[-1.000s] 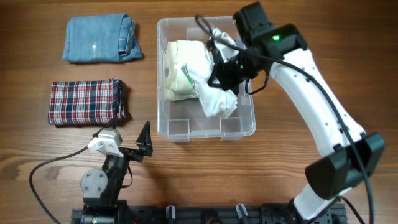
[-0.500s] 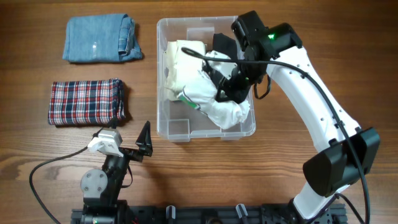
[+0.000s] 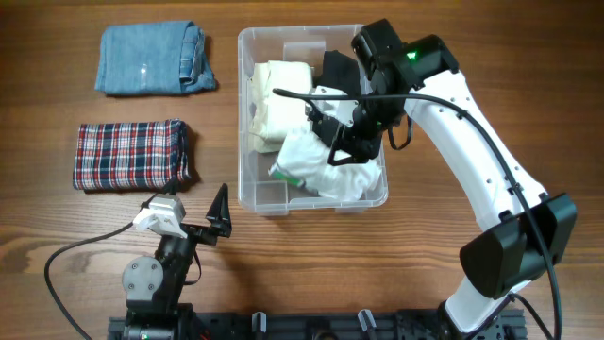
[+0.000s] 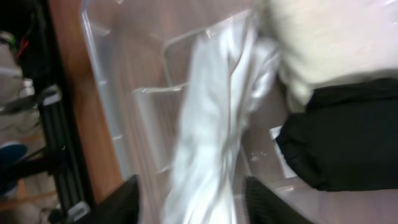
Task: Pack container
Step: 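Lower the white shirt into the bin's front right corner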
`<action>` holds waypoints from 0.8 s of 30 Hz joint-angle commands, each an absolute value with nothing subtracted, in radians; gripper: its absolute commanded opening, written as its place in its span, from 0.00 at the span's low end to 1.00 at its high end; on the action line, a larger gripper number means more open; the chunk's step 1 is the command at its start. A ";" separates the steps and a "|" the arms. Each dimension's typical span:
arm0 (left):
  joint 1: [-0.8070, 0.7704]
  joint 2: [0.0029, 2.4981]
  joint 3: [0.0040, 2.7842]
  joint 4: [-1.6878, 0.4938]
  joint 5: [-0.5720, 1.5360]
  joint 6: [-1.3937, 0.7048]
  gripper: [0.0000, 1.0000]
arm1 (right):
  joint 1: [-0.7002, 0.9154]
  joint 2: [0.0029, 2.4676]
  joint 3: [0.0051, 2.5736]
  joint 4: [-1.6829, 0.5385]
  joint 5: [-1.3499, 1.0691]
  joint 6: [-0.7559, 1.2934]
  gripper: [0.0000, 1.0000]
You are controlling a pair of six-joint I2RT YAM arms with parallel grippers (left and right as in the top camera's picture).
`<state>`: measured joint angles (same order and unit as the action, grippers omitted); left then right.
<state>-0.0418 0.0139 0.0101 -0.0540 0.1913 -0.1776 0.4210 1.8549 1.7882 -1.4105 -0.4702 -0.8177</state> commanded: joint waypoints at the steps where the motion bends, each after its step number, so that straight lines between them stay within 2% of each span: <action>1: -0.034 0.009 0.006 -0.059 0.186 -0.162 1.00 | 0.422 1.860 1.791 -1.372 -0.440 -0.735 0.57; 6: -0.034 0.009 0.006 -0.059 0.186 -0.162 1.00 | 0.423 1.860 1.791 -1.289 -0.292 -0.597 0.56; 9: -0.034 0.009 0.006 -0.059 0.186 -0.162 1.00 | 0.422 1.860 1.791 -1.188 -0.233 -0.440 0.50; 11: -0.034 0.009 0.006 -0.059 0.186 -0.162 1.00 | 0.426 1.860 1.792 -1.169 -0.265 -0.405 0.44; 13: -0.034 0.009 0.006 -0.059 0.186 -0.162 1.00 | 0.432 1.860 1.793 -1.199 -0.295 -0.370 0.41; 19: -0.034 0.009 0.006 -0.059 0.186 -0.162 1.00 | 0.469 1.860 1.787 -1.367 -0.375 -0.245 0.19; 24: -0.034 0.009 0.006 -0.059 0.186 -0.162 1.00 | 0.529 1.860 1.782 -1.436 -0.349 -0.129 0.17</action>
<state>-0.0418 0.0139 0.0101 -0.0544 0.1913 -0.1776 0.4915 1.8549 1.7882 -1.4235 -0.3389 -0.2611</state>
